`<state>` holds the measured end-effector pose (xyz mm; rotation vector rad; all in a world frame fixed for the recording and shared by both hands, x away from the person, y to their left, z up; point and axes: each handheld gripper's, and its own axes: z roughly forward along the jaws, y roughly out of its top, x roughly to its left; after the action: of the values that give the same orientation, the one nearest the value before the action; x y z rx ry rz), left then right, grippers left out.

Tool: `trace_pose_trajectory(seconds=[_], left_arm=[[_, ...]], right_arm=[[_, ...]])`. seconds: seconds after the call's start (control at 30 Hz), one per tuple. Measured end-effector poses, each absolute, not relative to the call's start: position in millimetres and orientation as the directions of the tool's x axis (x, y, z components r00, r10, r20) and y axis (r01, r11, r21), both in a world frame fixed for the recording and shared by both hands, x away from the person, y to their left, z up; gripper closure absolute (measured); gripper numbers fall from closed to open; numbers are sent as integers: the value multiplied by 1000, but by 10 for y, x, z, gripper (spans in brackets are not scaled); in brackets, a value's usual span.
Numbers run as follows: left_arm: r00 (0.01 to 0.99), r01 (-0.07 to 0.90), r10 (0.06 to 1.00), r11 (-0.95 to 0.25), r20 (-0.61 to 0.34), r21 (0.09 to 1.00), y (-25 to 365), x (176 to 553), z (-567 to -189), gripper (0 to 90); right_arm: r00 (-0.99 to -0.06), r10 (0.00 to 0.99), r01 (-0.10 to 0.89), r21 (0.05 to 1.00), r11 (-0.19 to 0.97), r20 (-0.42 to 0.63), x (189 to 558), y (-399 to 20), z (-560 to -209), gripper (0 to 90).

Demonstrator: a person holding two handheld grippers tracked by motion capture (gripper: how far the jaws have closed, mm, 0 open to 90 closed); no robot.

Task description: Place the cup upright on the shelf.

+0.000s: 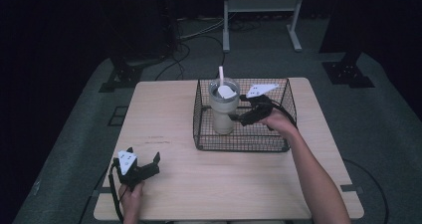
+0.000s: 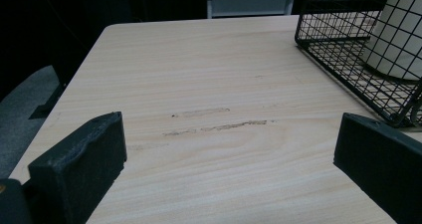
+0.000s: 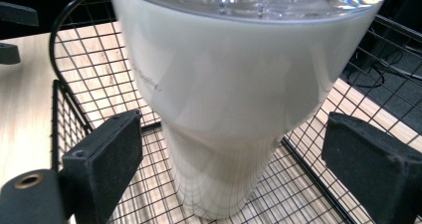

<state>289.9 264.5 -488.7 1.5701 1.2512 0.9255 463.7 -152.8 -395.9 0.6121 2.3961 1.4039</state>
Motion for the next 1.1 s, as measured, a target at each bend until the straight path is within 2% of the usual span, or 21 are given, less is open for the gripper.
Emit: trace_pose_trajectory(seconds=[0.57,1.1], left_arm=[[212,305,977,-92,27,948,2641,2898,-4886,0],[211,304,977,-93,28,948,2636,2900,-4887,0]], right_arm=[[-827,561,216,896,389,-44,4359,-1771,-3696,86],[-830,555,196,905,379,-52,4026,-1924,-3564,86]])
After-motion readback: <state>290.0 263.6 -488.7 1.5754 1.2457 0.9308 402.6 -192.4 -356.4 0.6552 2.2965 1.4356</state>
